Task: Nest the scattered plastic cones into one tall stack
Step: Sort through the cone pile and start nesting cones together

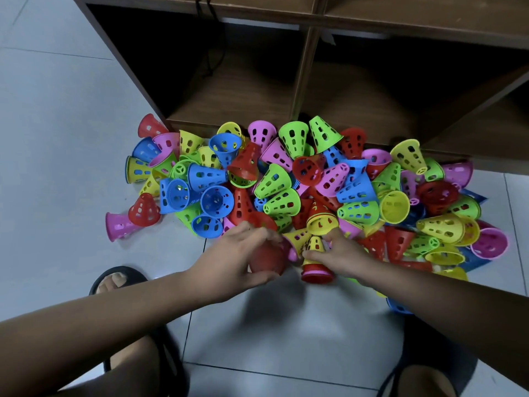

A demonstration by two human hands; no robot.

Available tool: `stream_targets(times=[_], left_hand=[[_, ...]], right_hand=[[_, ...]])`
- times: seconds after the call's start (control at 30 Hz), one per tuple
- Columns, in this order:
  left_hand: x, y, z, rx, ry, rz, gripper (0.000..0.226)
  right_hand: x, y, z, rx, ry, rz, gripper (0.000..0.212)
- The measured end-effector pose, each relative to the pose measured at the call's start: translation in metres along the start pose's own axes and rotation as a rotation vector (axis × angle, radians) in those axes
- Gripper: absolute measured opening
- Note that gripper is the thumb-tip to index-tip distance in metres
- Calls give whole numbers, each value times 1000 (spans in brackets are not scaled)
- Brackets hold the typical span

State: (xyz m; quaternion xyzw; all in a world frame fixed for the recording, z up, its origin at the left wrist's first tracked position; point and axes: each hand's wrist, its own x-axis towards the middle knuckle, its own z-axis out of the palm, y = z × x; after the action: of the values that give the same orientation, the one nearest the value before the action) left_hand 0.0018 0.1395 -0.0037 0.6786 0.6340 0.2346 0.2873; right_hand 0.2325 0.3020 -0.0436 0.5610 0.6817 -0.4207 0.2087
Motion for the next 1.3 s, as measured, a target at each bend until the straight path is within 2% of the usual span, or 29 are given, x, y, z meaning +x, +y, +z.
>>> stream_targets(times=[0.03, 0.1, 0.3, 0.4, 0.47, 0.57, 0.67, 0.83, 0.9, 1.0, 1.1, 1.17, 1.3], left_hand=[[0, -1, 2, -4, -9, -7, 56], [-1, -4, 6, -4, -21, -27, 60], [-4, -12, 10, 5, -40, -39, 62], [-7, -18, 7, -43, -35, -47, 66], [-12, -24, 1, -69, -20, -49, 66], [-24, -35, -8, -56, 39, -61, 56], [-36, -48, -13, -44, 87, -128, 48], [-47, -72, -16, 56, 171, -248, 46], [-49, -78, -18, 103, 219, -282, 46], [-49, -87, -18, 183, 285, -334, 51], [-49, -97, -14, 266, 257, -350, 65], [-47, -101, -11, 330, 230, -336, 73], [-43, -104, -10, 419, 212, -308, 74]], right_hand=[[1, 2, 5, -17, 27, -1, 77], [5, 4, 9, 7, 52, -5, 79], [13, 10, -4, 112, 25, 30, 41], [15, 15, -10, 129, 56, 14, 55], [12, 17, -11, 49, 55, -15, 61], [5, 19, -1, -86, 22, -50, 67], [0, 17, 9, -150, 4, -87, 83], [-12, 5, 11, -34, -64, -87, 97], [-12, 3, 13, 16, -77, -61, 93], [-8, -1, 18, 122, -100, 26, 68], [4, 2, 23, 211, -125, 86, 74], [9, 3, 21, 228, -138, 88, 69], [9, 6, 4, 178, -40, 47, 74]])
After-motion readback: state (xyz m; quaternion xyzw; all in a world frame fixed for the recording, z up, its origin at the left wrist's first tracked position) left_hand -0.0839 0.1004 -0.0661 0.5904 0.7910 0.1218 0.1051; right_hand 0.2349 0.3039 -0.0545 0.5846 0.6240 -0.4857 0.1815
